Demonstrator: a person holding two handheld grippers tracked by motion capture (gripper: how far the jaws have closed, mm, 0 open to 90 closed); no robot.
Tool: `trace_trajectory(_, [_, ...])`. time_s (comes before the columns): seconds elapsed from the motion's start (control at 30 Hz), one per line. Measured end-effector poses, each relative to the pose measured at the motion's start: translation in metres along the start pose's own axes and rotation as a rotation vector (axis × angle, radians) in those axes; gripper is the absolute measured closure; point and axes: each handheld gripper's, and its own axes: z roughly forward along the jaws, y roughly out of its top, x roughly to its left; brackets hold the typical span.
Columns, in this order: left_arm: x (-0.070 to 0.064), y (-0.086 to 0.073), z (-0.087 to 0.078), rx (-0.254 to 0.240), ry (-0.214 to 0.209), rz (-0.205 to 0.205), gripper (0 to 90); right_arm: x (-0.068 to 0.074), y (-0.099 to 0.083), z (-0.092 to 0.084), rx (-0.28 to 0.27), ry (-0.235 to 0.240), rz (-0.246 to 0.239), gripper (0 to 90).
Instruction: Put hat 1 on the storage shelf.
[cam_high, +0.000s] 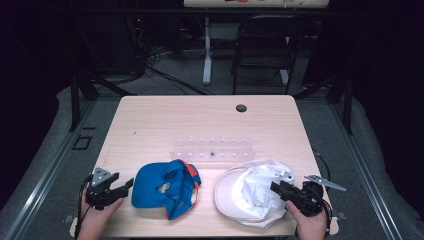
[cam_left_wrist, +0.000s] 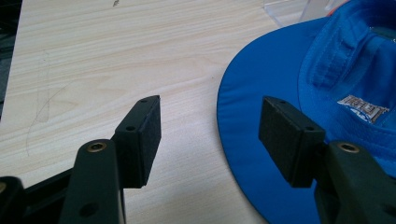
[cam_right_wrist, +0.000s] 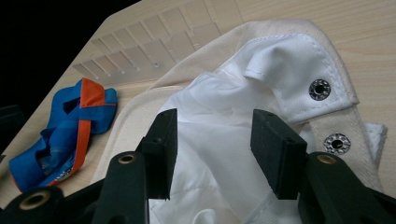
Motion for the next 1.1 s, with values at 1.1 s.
trace_trajectory(1.1, [-0.003,0.000,0.001,0.001,-0.045,-0.007,41.3,0.017,0.052,0.005,0.286,0.008,0.032,51.0])
